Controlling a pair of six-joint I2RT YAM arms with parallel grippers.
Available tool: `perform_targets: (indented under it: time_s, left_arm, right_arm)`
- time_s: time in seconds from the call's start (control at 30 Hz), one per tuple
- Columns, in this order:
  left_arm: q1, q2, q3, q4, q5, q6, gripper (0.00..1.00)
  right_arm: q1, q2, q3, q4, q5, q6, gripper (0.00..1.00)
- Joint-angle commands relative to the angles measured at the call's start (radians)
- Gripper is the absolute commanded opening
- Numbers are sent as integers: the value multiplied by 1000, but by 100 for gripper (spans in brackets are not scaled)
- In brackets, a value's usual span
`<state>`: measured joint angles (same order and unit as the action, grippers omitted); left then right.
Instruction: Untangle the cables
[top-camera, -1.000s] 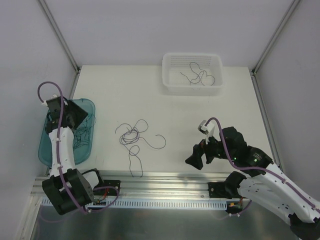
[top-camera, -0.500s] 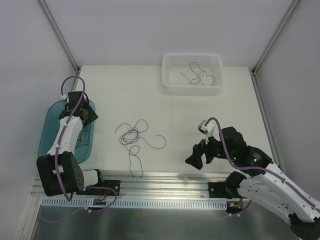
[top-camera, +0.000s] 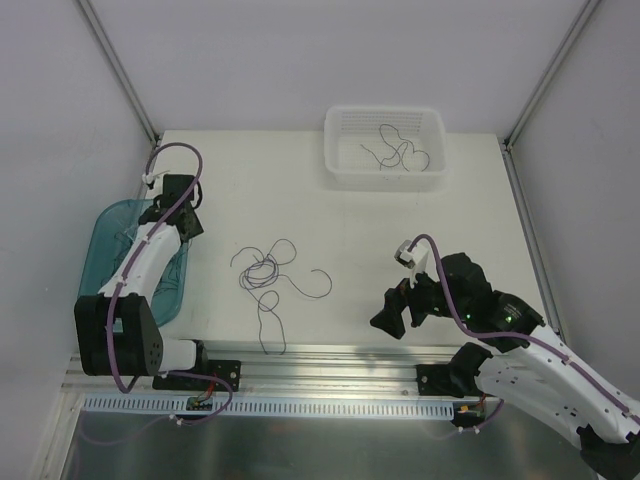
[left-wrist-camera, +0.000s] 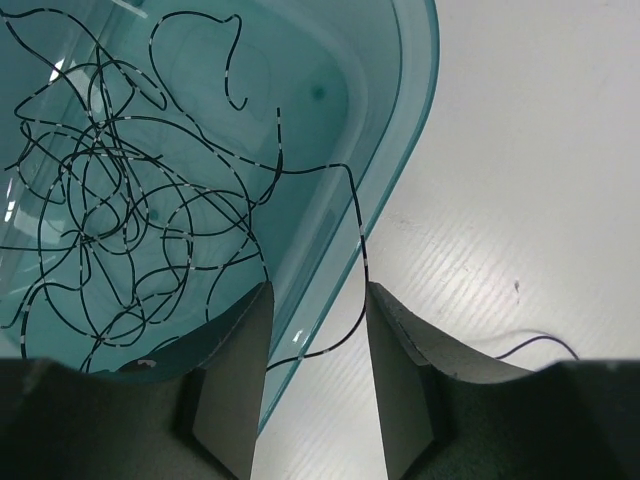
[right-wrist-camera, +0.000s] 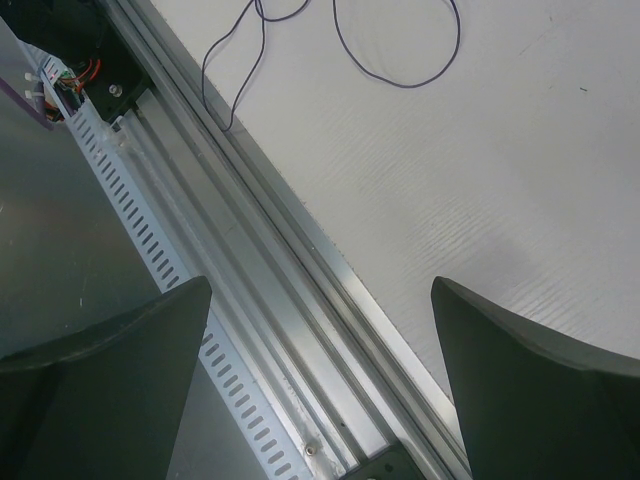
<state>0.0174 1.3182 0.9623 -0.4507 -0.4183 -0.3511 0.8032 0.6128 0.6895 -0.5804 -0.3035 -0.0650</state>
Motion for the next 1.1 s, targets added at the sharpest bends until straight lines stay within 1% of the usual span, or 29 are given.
perform_targets:
  time_s: [0.0, 0.23, 0.3, 0.37, 0.43, 0.53, 0.73, 0.83, 0.9, 0.93, 1.07]
  left_arm:
    - [-14, 33, 29, -3, -91, 41, 42]
    - [-72, 81, 41, -3, -165, 77, 40]
    - [-79, 82, 46, -5, -162, 77, 39]
    - [-89, 79, 52, -5, -158, 77, 40]
    - [-94, 69, 56, -5, -151, 72, 43]
    - [-102, 53, 65, -5, -134, 63, 45]
    - [-112, 65, 76, -5, -140, 66, 46]
    - [-116, 95, 70, -5, -171, 73, 44]
    - [-117, 108, 66, -3, -189, 70, 41]
    - [-117, 113, 59, -5, -191, 69, 38]
    - [-117, 134, 55, -5, -191, 66, 35]
  right_arm:
    - [5, 1, -5, 19, 0, -2, 97]
    - [5, -1, -4, 19, 0, -4, 97]
    - [4, 1, -5, 20, 1, -2, 97]
    - [5, 1, -5, 21, 3, -2, 97]
    - [4, 2, -5, 22, 1, -2, 97]
    - [5, 2, -7, 22, 3, -2, 97]
    - [5, 5, -8, 24, 3, -4, 97]
    - [4, 1, -7, 22, 3, -2, 97]
    - [5, -1, -8, 21, 4, -1, 97]
    - [5, -2, -7, 19, 6, -1, 97]
    - [5, -2, -7, 21, 4, -1, 97]
